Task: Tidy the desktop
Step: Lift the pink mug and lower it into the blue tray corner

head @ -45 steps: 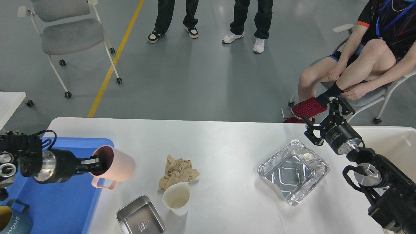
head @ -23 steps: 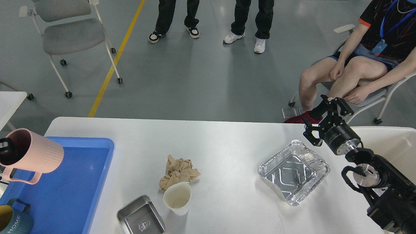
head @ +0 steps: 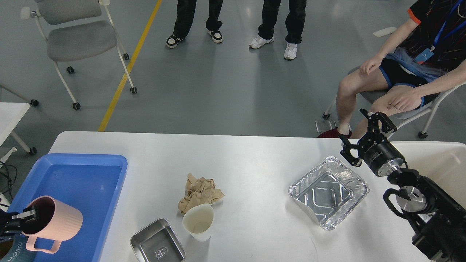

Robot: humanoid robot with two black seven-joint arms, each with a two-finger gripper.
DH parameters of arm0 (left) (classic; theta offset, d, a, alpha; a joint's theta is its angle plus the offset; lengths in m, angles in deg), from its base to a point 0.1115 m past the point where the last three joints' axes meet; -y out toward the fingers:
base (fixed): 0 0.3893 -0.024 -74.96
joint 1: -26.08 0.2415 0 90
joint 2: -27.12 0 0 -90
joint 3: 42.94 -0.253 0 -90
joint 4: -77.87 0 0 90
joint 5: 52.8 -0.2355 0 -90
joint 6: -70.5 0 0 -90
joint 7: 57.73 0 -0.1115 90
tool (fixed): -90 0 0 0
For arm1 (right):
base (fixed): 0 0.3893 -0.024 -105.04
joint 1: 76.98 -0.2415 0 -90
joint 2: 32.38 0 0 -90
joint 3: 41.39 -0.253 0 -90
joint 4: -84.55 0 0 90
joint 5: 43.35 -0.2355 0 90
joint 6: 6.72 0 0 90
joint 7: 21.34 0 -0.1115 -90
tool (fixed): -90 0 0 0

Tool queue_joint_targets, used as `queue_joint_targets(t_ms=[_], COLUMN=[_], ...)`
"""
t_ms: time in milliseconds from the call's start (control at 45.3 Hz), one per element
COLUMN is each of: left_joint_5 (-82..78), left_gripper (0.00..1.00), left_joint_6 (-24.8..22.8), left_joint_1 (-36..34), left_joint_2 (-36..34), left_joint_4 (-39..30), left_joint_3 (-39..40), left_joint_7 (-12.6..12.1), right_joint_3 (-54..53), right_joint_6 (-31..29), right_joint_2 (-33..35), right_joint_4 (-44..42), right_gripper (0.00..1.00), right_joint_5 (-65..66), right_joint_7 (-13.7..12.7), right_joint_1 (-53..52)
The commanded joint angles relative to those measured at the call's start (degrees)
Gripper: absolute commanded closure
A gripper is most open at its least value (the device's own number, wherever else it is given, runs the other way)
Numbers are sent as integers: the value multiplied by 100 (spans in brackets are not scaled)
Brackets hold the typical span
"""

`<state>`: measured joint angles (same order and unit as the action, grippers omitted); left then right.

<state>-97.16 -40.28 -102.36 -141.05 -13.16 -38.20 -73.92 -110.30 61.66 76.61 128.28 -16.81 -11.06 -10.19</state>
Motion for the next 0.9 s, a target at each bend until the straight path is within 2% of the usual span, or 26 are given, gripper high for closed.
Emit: queue_joint_targets(t_ms=[0,132,507,573,684,882], left_joint_5=[6,6,6,6,24,24], left_gripper=[95,94,91,88,76,71], left_joint_6=[443,716,769,813,857,857], left_joint_1=[143,407,548,583,662,777], left_joint_2=[346,628,760,769,795,866], left_joint_4=[234,427,709,718,727,735], left_joint_3=[-316,-307,-316,-316,-316,-298], left_joint_7=[46,46,46,37,28,20], right_joint_3=[0,0,0,0,0,0], right_joint_6=[0,0,0,0,0,0], right_joint_2=[-1,-9,-1,-9,-9,-1], right_joint_4=[-14,-5,-5,-5,4,-5], right_gripper=[0,0,0,0,0,0], right_joint_5=[0,0,0,0,0,0], right_joint_7=[0,0,0,0,0,0], right_joint_1=[36,36,71,71,71,71])
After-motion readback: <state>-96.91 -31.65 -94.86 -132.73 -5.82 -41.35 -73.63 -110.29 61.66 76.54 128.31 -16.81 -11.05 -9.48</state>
